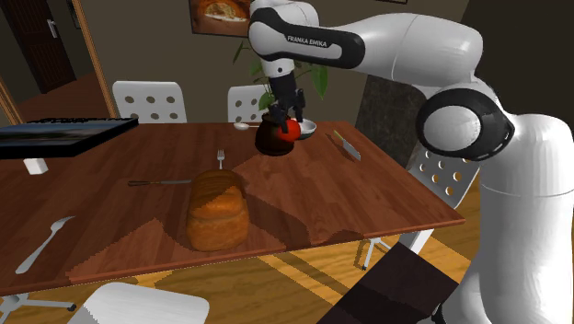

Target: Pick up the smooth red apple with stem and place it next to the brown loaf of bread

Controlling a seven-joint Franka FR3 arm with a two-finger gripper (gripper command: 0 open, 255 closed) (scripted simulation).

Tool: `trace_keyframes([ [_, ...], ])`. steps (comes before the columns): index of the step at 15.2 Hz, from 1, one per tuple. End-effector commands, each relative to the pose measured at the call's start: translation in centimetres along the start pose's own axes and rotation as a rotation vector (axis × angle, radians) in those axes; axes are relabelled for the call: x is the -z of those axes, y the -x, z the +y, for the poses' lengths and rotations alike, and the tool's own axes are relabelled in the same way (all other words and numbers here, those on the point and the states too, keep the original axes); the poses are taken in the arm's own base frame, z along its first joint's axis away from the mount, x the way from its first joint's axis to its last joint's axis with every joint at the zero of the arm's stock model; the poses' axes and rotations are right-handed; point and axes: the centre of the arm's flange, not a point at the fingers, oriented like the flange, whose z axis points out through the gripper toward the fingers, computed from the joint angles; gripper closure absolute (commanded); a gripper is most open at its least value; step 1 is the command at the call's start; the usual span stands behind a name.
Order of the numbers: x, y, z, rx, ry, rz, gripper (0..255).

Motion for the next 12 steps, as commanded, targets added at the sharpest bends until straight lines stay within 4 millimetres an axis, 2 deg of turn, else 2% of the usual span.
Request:
trace_keyframes([
  [1, 0.7, -0.3, -2.4, -0.001, 0.0, 0.0, 255],
  [7, 2.6, -1.3, -10.0, -0.001, 0.0, 0.0, 255],
  [8, 3.1, -1.6, -12.2, -0.001, 0.0, 0.0, 255],
  [12, 1.1, -2.1, -12.7, -0.001, 0.0, 0.0, 255],
])
